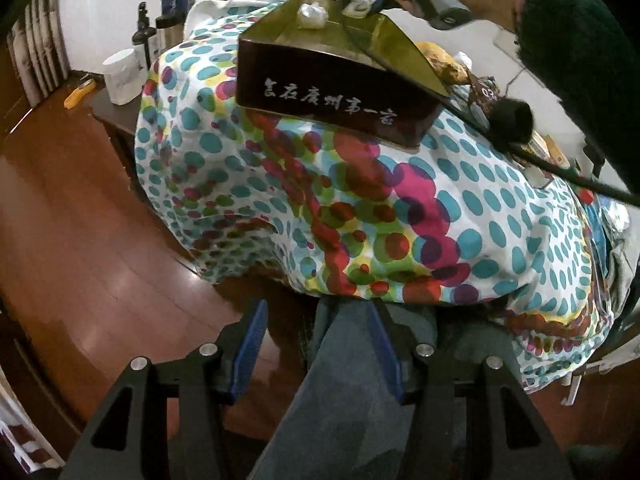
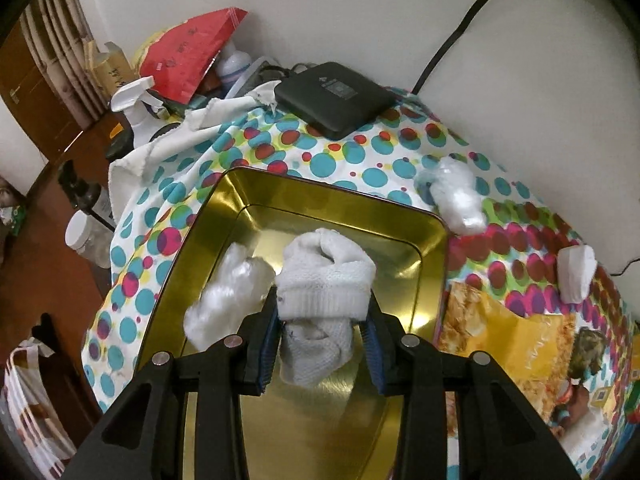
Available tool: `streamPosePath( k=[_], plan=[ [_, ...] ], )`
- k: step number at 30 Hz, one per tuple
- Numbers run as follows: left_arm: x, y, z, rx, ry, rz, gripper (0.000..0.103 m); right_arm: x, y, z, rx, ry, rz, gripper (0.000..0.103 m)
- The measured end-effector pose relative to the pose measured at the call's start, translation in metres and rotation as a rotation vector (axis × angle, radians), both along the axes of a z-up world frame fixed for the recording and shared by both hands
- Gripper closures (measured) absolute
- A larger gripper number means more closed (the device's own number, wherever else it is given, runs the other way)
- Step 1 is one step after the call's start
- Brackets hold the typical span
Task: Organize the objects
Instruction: 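Carry the white sock into the gold tin tray and open the right tool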
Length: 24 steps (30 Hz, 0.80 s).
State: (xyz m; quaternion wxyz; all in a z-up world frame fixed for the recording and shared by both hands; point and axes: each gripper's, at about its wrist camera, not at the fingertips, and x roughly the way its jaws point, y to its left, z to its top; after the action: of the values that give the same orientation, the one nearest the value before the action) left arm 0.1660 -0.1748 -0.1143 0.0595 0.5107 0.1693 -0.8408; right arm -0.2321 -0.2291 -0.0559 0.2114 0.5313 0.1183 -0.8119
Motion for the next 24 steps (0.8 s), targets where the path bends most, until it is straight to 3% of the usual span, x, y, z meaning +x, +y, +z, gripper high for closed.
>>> streamPosePath(
  k=[4, 7, 8, 17, 20, 24],
  plan=[
    [-0.002, 0.003, -0.003, 0.004, -0.011, -0.032, 0.050, -0.006, -0.005, -0.006, 0.019, 0.010, 0.006, 0.063],
    [-0.003, 0.001, -0.005, 0.011, -0.021, -0.035, 0.050, -0.005, 0.000, -0.004, -0.014, 0.010, -0.024, 0.030],
    [-0.003, 0.001, -0.005, 0.010, -0.019, -0.030, 0.050, -0.003, 0.004, -0.001, -0.033, 0.018, -0.031, 0.027],
    [0.000, 0.008, 0.002, -0.013, 0.001, -0.038, 0.050, 0.044, 0.049, 0.039, -0.108, 0.120, 0.032, 0.027],
    [0.002, 0.016, 0.007, -0.014, 0.022, -0.054, 0.050, 0.070, 0.088, 0.051, -0.139, 0.169, 0.042, 0.027],
    [0.006, 0.034, 0.019, -0.047, 0.074, -0.105, 0.050, 0.112, 0.151, 0.064, -0.122, 0.314, 0.050, 0.025]
  ],
)
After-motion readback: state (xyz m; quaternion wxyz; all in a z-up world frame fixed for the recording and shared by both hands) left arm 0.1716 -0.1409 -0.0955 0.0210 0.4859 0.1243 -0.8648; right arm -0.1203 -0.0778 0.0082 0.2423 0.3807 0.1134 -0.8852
